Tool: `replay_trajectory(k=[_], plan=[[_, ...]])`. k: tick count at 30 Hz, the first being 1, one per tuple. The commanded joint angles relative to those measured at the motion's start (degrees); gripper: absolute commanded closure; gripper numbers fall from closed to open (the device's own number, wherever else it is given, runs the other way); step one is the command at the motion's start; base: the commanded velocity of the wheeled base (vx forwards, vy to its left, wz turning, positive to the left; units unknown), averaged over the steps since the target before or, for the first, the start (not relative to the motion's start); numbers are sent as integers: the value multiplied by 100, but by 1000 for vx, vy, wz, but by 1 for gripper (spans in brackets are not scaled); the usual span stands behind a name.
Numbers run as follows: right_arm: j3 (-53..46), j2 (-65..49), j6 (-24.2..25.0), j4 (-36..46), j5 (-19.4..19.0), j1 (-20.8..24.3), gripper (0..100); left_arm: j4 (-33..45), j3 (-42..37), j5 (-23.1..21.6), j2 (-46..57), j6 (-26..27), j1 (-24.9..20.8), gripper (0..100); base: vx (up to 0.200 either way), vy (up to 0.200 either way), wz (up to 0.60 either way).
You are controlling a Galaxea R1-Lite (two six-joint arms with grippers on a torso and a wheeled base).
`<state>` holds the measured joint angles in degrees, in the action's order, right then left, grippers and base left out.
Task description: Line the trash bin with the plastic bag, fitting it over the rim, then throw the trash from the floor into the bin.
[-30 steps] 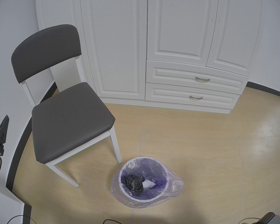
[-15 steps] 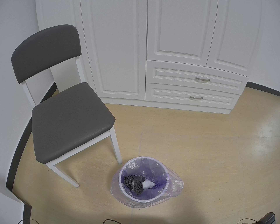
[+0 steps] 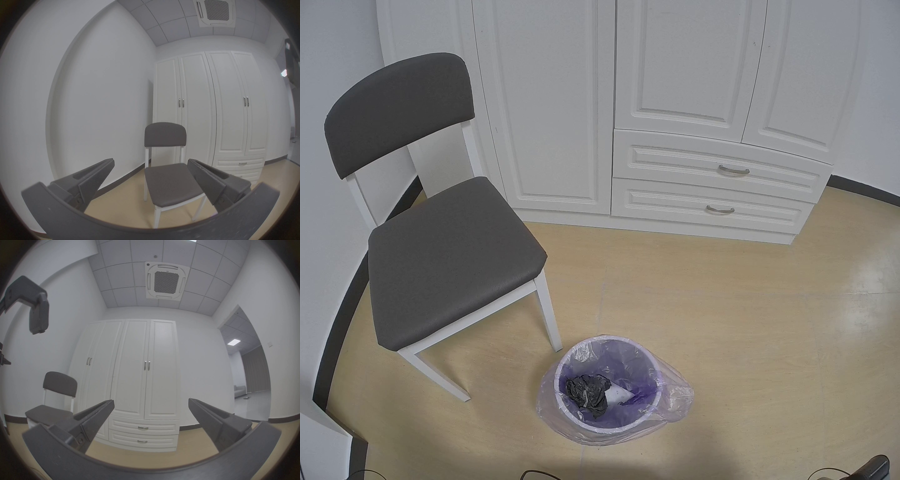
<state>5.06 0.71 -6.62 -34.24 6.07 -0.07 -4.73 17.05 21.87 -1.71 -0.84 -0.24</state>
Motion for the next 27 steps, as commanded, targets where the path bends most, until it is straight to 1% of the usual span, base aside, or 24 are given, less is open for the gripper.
replay_trajectory(k=[1,2,3,6,7,8,9,10,12,13,16,17,19,22,27], plan=[[-172,-71,-129,-82,-379,-1,0,-142,-475,-42,171,5,16,0,0,0,0],[-181,-71,-164,-91,-466,-1,0,-265,-580,-122,171,5,16,0,0,0,0],[-198,-71,-199,-82,-546,-1,0,-397,-739,-297,171,14,16,0,0,0,0],[-216,-71,-226,-82,-748,-1,0,-687,-1222,-1009,171,75,16,0,0,0,0],[-225,-71,-235,-82,-774,-1,0,-749,-1363,-1132,171,84,16,0,0,0,0],[-225,-71,-235,-82,-774,-1,0,-749,-1363,-1132,171,84,16,0,0,0,0],[-295,-71,-226,-91,-800,-1,0,-705,-1705,-1264,171,110,16,0,0,0,0],[-339,-71,-226,-91,-800,-1,0,-573,-1705,-1264,171,58,16,0,0,0,0],[-506,-71,-226,-100,-792,-1,0,25,-1697,-1291,171,14,16,0,0,0,0],[-506,-71,-226,-39,-757,-1,0,148,-1688,-1291,171,5,16,0,0,0,0],[-506,-71,-182,14,-739,-1,0,218,-1662,-1291,171,-4,16,0,0,0,0],[-506,-71,-94,49,-739,-1,0,236,-1662,-1317,171,49,16,0,0,0,0],[-506,-71,-85,181,-739,-1,0,280,-1670,-1414,171,102,16,0,0,0,0],[-506,-71,-85,427,-730,-1,0,288,-1662,-1721,162,58,16,0,0,0,0],[-506,-71,-85,999,-581,-1,0,288,-1670,-1827,153,58,7,0,0,0,0]])
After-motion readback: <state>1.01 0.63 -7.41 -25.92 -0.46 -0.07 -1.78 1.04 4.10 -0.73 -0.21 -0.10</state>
